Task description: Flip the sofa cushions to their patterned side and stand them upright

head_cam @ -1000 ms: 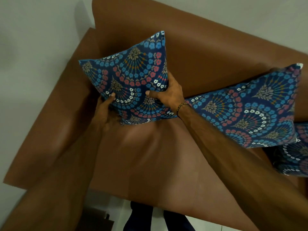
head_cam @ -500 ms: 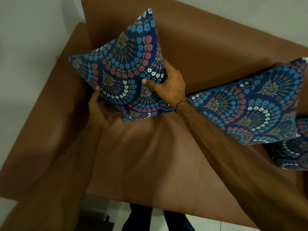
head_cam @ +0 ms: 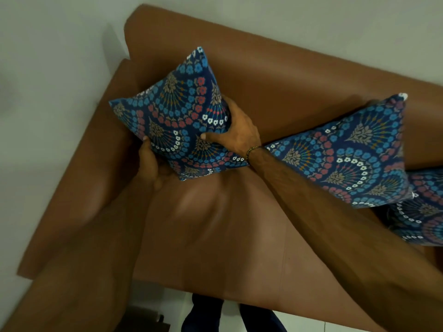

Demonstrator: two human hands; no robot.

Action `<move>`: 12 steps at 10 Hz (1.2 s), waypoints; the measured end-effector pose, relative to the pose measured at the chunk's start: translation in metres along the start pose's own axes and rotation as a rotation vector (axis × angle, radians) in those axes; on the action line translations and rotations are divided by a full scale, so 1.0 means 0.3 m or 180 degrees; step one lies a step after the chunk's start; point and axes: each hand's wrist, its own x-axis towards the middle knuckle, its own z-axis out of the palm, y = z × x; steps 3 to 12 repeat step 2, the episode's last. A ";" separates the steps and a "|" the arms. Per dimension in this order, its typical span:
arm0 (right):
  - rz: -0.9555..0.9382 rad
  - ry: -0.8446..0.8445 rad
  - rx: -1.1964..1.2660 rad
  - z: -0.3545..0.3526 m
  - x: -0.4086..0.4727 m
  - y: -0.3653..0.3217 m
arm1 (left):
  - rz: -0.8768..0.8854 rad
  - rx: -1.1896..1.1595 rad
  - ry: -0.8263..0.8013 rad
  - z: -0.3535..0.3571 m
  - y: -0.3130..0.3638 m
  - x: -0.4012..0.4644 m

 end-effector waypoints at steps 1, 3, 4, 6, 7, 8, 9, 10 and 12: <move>0.0043 -0.0024 -0.0249 -0.055 -0.035 -0.009 | 0.0271 0.0509 0.0409 0.025 0.001 -0.062; -0.0101 0.0207 -0.0951 -0.190 -0.086 -0.048 | 0.0685 0.1260 0.0946 0.094 0.033 -0.251; -0.0101 0.0207 -0.0951 -0.190 -0.086 -0.048 | 0.0685 0.1260 0.0946 0.094 0.033 -0.251; -0.0101 0.0207 -0.0951 -0.190 -0.086 -0.048 | 0.0685 0.1260 0.0946 0.094 0.033 -0.251; -0.0101 0.0207 -0.0951 -0.190 -0.086 -0.048 | 0.0685 0.1260 0.0946 0.094 0.033 -0.251; -0.0101 0.0207 -0.0951 -0.190 -0.086 -0.048 | 0.0685 0.1260 0.0946 0.094 0.033 -0.251; -0.0101 0.0207 -0.0951 -0.190 -0.086 -0.048 | 0.0685 0.1260 0.0946 0.094 0.033 -0.251; -0.0101 0.0207 -0.0951 -0.190 -0.086 -0.048 | 0.0685 0.1260 0.0946 0.094 0.033 -0.251; -0.0101 0.0207 -0.0951 -0.190 -0.086 -0.048 | 0.0685 0.1260 0.0946 0.094 0.033 -0.251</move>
